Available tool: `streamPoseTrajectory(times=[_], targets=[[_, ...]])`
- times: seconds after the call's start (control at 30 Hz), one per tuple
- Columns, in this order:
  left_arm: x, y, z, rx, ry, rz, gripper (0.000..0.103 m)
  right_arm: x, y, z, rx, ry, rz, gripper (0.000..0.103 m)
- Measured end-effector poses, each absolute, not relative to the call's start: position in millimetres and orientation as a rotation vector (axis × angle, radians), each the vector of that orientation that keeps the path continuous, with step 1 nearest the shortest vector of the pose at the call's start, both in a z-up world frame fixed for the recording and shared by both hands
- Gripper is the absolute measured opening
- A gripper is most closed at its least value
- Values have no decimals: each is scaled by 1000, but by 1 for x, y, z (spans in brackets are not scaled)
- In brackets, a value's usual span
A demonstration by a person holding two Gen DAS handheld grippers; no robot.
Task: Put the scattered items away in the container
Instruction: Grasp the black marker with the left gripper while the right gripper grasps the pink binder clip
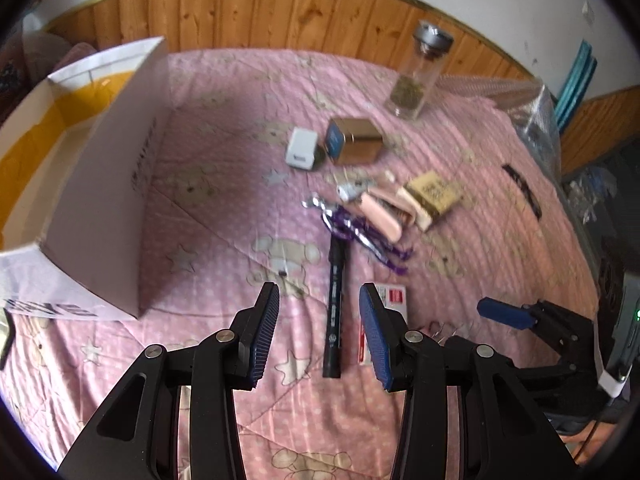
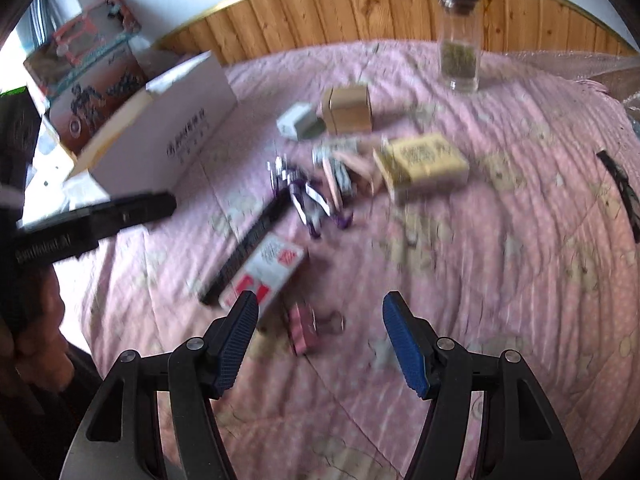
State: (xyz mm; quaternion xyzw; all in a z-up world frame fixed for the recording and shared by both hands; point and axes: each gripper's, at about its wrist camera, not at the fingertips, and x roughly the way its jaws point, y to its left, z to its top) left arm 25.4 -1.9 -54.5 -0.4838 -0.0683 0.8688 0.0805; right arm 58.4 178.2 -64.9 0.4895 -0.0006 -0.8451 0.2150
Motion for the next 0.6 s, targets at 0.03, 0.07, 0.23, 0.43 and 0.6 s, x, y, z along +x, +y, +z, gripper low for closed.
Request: streamPoseTrajectory(times=[0.03, 0.07, 0.23, 0.43, 0.6], targets=[[25, 0, -58, -1459, -200, 2590, 44, 60, 177, -70, 1361, 23, -2340, 64], [24, 1, -61, -1471, -197, 2580, 43, 61, 176, -74, 1363, 50, -2336, 60], [19, 8, -73, -1488, -143, 2571, 42, 60, 165, -87, 1350, 139, -2325, 49], [8, 12, -92, -1527, -112, 2551, 38, 57, 146, -105, 1333, 253, -2324, 42], [5, 21, -100, -1527, -140, 2500, 38, 55, 149, -104, 1335, 273, -2330, 31]])
